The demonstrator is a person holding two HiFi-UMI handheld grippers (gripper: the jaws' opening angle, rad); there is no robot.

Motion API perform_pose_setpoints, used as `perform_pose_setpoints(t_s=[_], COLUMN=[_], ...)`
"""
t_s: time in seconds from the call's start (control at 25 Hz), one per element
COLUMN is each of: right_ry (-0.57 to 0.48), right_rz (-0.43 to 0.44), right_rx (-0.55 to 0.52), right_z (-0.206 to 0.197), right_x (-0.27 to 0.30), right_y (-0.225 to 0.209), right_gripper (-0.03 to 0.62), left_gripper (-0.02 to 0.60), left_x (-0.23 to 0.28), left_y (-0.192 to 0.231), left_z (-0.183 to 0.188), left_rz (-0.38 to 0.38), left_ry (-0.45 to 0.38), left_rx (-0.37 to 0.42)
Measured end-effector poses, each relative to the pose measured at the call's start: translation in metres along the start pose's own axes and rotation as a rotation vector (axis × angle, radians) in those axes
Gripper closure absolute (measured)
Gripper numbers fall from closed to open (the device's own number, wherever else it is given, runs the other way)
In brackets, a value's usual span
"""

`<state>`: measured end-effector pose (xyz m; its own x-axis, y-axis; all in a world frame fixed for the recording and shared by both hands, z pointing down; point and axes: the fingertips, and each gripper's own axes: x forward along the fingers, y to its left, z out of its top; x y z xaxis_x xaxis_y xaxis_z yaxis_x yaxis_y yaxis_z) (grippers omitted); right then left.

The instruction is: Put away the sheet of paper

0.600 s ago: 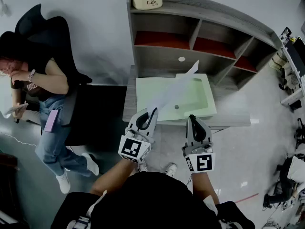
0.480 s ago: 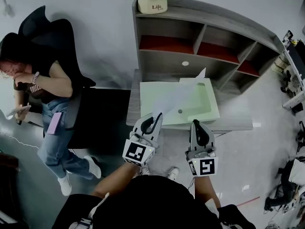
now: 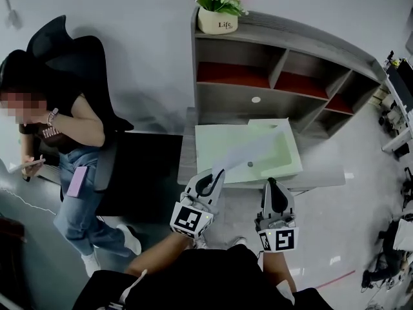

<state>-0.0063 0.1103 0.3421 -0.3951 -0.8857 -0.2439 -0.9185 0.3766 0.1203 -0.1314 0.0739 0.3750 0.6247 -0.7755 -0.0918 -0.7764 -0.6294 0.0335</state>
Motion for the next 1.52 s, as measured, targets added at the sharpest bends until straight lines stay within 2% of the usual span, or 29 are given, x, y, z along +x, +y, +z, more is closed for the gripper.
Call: perform_pose_setpoints(t_s=[0.16,0.32,0.48,0.6,0.92,1.24,1.52], right_ry=[0.01,0.023,0.051,0.029,-0.009,0.004,0.007], right_rz=[-0.014,-0.012,0.011,0.04,0.1,0.155,0.207], right_rx=[-0.017,-0.032,-0.051,-0.029,-0.009,-0.003,0.097], right_z=[-0.005,-0.015,-0.026,-0.029,-0.03,-0.056,-0.076], right_x=[0.002,0.011,0.019,0.028,0.051,0.068,0.073], right_y=[-0.005,-0.019,-0.04,-0.052,-0.089,-0.13,-0.156], right_gripper=[0.571,0.571,0.571,0.571,0.571,0.569,0.569], left_gripper=[0.575,0.575,0.575,0.575,0.575,0.575,0.575], left_x=[0.006,0.017,0.031,0.047,0.092,0.129,0.144], left_y=[0.004,0.007,0.003,0.001,0.004,0.001,0.001], left_z=[-0.006,-0.013,-0.021,-0.024,-0.036,-0.068,-0.091], left_rz=[-0.006,-0.012,-0.017,-0.018,0.071,0.13,0.184], left_ry=[0.006,0.026,0.036,0.039,0.057,0.109,0.167], left_rx=[-0.028,-0.013,-0.026,-0.038,-0.047,-0.061,-0.082])
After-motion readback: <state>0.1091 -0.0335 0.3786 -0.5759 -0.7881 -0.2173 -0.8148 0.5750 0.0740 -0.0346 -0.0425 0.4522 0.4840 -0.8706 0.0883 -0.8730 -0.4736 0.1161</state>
